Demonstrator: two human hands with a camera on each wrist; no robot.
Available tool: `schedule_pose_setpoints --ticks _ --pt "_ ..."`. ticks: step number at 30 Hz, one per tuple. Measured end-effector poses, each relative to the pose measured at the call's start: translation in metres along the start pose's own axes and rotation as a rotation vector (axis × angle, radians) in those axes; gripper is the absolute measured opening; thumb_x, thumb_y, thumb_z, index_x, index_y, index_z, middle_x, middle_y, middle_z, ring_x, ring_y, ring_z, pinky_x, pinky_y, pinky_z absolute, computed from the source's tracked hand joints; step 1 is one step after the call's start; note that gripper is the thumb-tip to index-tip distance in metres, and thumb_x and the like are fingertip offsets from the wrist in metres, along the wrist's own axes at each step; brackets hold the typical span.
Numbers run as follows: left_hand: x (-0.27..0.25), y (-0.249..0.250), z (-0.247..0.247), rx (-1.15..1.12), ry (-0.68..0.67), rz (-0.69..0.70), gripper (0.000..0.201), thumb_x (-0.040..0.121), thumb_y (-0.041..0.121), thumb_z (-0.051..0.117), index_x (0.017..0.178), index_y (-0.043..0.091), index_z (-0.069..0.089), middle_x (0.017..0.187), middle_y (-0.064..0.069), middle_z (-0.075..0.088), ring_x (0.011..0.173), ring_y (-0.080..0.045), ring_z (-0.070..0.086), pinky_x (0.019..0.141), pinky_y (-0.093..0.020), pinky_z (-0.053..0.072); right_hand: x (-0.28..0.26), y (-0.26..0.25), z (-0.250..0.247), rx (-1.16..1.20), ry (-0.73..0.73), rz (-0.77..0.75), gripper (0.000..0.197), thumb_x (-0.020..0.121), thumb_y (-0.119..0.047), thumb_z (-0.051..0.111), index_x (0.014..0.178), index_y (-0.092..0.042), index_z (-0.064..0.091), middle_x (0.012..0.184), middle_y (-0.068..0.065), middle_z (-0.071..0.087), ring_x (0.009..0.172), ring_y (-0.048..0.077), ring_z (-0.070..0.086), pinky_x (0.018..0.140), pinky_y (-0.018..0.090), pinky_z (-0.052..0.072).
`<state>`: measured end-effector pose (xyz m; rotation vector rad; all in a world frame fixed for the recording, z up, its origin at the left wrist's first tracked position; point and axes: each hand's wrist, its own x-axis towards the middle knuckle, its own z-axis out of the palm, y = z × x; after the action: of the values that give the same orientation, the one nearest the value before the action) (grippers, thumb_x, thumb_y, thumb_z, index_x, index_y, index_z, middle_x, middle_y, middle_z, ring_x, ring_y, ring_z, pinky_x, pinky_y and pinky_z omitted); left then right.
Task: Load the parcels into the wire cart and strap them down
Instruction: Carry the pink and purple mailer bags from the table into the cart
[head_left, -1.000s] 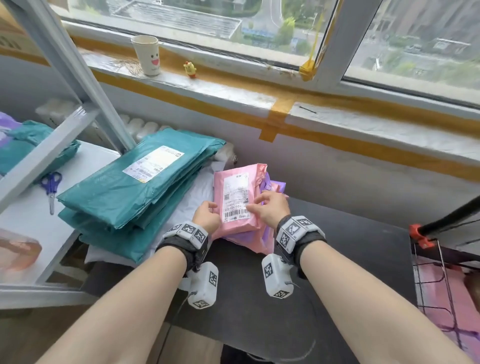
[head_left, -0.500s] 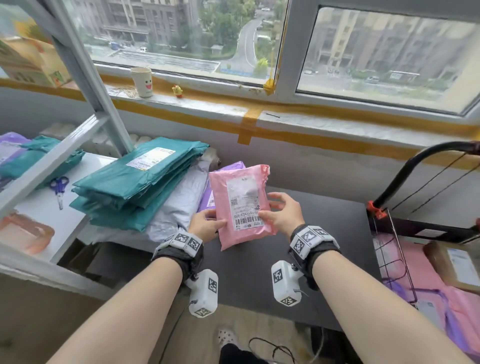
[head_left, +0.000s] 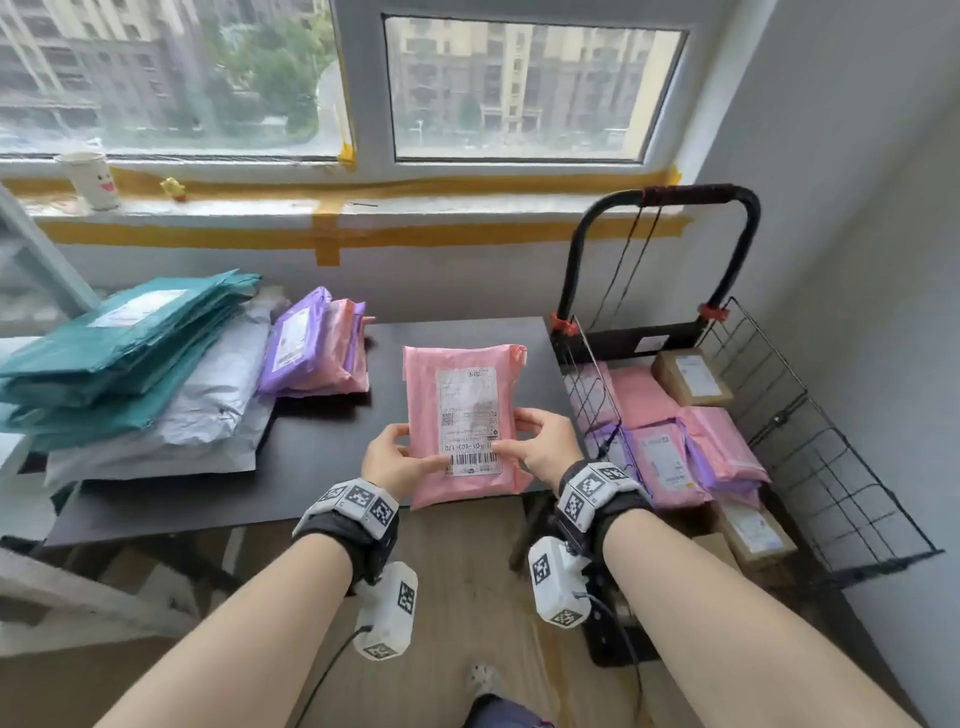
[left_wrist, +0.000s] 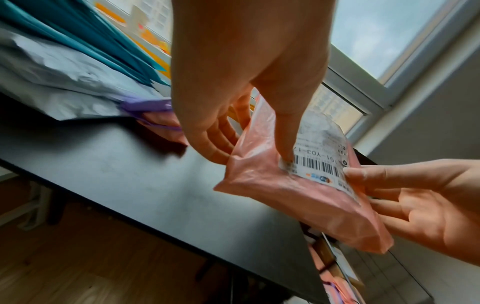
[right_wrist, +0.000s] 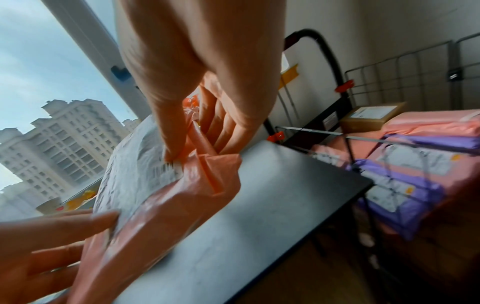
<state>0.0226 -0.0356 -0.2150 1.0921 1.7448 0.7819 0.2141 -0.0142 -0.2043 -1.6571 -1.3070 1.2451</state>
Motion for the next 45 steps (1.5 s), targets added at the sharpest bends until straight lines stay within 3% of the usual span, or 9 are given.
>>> schedule_pose_setpoints --ticks 5,8,11,14,18,23,37,42,45 --pt "-0.012 0.038 0.08 0.061 -0.118 0.055 0.069 0.068 0.019 0.084 0.126 0.007 0.049 0.098 -0.008 0.064 0.086 -0.023 0.065 0.082 -0.037 0.055 -0.015 0.034 -0.081 -0.032 0.1 0.009 0.076 0.061 -0.015 0.087 0.128 0.0 0.054 0.121 0.008 0.064 0.111 0.02 0.061 0.097 0.039 0.05" --pt "-0.014 0.063 0.139 0.094 -0.159 0.081 0.07 0.067 0.022 0.083 0.127 0.008 0.05 0.104 -0.009 0.066 0.09 -0.022 0.067 0.085 -0.039 0.055 -0.014 0.052 -0.137 -0.059 0.143 0.019 0.069 0.065 -0.008 0.084 0.126 -0.001 0.054 0.121 0.007 0.063 0.108 0.018 0.061 0.094 0.031 0.051" --pt "-0.015 0.087 0.2 0.128 -0.163 0.096 0.066 0.069 0.023 0.082 0.125 0.009 0.052 0.107 -0.008 0.066 0.091 -0.021 0.067 0.084 -0.036 0.055 -0.001 0.075 -0.195 -0.091 0.177 0.019 0.075 0.064 -0.008 0.085 0.131 -0.003 0.05 0.126 0.009 0.06 0.113 0.02 0.059 0.098 0.034 0.049" --pt "-0.012 0.112 0.263 0.174 -0.146 0.096 0.053 0.07 0.022 0.082 0.115 0.01 0.058 0.106 -0.007 0.068 0.091 -0.021 0.066 0.084 -0.034 0.054 0.017 0.095 -0.254 -0.121 0.147 0.021 0.084 0.063 -0.009 0.086 0.136 -0.005 0.044 0.132 0.008 0.057 0.119 0.02 0.056 0.101 0.039 0.047" --pt "-0.003 0.14 0.341 0.232 -0.15 0.051 0.044 0.07 0.024 0.081 0.107 0.011 0.062 0.1 -0.003 0.068 0.081 -0.015 0.064 0.066 -0.022 0.051 0.043 0.124 -0.329 -0.163 0.079 0.028 0.089 0.063 -0.007 0.085 0.139 -0.009 0.038 0.135 0.004 0.054 0.124 0.018 0.052 0.104 0.038 0.045" --pt "0.019 0.154 0.417 0.22 -0.17 -0.058 0.053 0.071 0.025 0.081 0.117 0.012 0.059 0.109 -0.005 0.067 0.089 -0.018 0.067 0.082 -0.035 0.057 0.085 0.151 -0.394 -0.205 -0.01 0.044 0.082 0.068 -0.005 0.081 0.138 -0.01 0.04 0.134 0.003 0.054 0.124 0.018 0.051 0.093 0.022 0.041" --pt "0.179 0.141 0.491 0.222 -0.096 -0.225 0.066 0.073 0.019 0.077 0.131 0.013 0.046 0.119 -0.007 0.062 0.103 -0.022 0.062 0.091 -0.037 0.052 0.258 0.21 -0.39 -0.215 -0.091 0.212 0.088 0.067 -0.008 0.082 0.141 -0.014 0.035 0.134 0.002 0.054 0.12 0.015 0.053 0.091 0.022 0.043" --pt "0.239 0.119 0.505 0.18 -0.105 -0.251 0.064 0.075 0.009 0.071 0.133 0.013 0.046 0.12 -0.008 0.06 0.1 -0.02 0.06 0.085 -0.031 0.052 0.33 0.233 -0.369 -0.238 -0.132 0.279 0.089 0.067 -0.002 0.08 0.142 -0.017 0.033 0.132 0.002 0.054 0.117 0.017 0.054 0.089 0.026 0.049" --pt "0.263 0.102 0.515 0.123 -0.149 -0.265 0.064 0.079 -0.002 0.065 0.137 0.011 0.042 0.121 -0.007 0.055 0.097 -0.016 0.055 0.069 -0.019 0.049 0.36 0.251 -0.355 -0.229 -0.112 0.315 0.088 0.067 0.003 0.078 0.141 -0.017 0.035 0.129 0.002 0.055 0.109 0.014 0.056 0.084 0.023 0.048"
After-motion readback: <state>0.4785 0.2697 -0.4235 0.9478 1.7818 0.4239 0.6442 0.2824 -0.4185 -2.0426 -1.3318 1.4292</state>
